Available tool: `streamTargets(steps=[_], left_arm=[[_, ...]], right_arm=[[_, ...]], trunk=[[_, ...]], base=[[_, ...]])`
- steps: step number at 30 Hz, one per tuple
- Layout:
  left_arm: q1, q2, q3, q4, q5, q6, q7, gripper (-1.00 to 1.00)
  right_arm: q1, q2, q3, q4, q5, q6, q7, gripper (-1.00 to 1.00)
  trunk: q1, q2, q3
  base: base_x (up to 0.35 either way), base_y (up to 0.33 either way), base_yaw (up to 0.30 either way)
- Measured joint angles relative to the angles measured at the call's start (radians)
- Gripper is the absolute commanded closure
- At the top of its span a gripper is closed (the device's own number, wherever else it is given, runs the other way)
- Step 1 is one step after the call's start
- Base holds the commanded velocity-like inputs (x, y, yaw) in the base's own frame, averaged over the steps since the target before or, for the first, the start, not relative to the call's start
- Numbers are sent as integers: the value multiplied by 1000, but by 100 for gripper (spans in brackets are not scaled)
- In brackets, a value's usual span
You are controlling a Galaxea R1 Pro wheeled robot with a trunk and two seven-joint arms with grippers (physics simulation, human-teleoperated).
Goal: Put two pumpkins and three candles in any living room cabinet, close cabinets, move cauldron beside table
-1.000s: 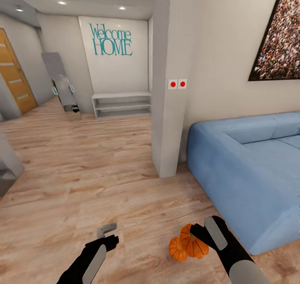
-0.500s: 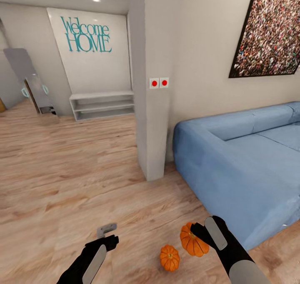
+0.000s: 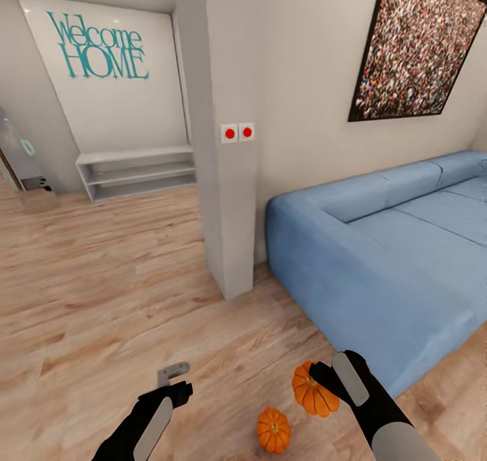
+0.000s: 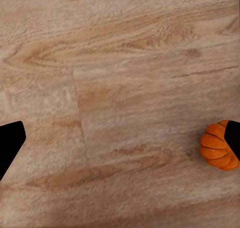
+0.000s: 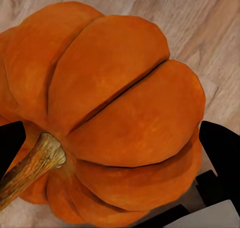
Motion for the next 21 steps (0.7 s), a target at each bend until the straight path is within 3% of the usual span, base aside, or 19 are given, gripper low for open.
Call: streamTargets(steps=[6,14,21], left_arm=[[0,0,0,0,0,0,0,-100],[0,-1,0,0,0,0,0,-100],[0,-2,-3,-1,0,0,0,-100]], right_arm=[[0,0,0,1,1,-1,0,100],[0,0,0,1,1,-1,0,100],[0,0,0,1,0,-2,0,100]], trunk=[[0,0,-6],[0,0,-7],[1,0,-7]], base=[[303,180,-233],[308,30,-33],[-171,1,-198]])
